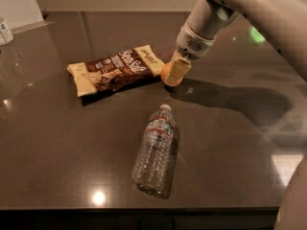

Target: Move orange near brown chip bag

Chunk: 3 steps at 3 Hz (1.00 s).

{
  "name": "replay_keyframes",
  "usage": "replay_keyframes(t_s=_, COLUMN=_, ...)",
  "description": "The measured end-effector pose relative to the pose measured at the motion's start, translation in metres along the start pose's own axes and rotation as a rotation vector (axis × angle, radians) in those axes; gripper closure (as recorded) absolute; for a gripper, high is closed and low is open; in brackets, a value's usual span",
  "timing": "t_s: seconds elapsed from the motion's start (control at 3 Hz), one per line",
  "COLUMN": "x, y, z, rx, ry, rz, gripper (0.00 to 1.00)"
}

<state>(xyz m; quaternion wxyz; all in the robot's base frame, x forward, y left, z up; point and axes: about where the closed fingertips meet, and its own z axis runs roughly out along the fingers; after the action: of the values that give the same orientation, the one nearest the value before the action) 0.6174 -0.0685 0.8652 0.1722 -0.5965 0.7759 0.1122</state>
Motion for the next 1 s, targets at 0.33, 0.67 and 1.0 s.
replay_keyframes(t_s=0.33, x=-0.005, y=0.003, z=0.005, rx=0.0, ry=0.003, rz=-0.005, gripper=1.0)
replay_keyframes(t_s=0.67, x=-0.009, y=0.003, z=0.012, rx=0.0, ry=0.012, rz=-0.006, gripper=0.83)
replay_keyframes(t_s=1.0, x=-0.011, y=0.001, z=0.015, rx=0.008, ry=0.016, rz=0.002, gripper=0.59)
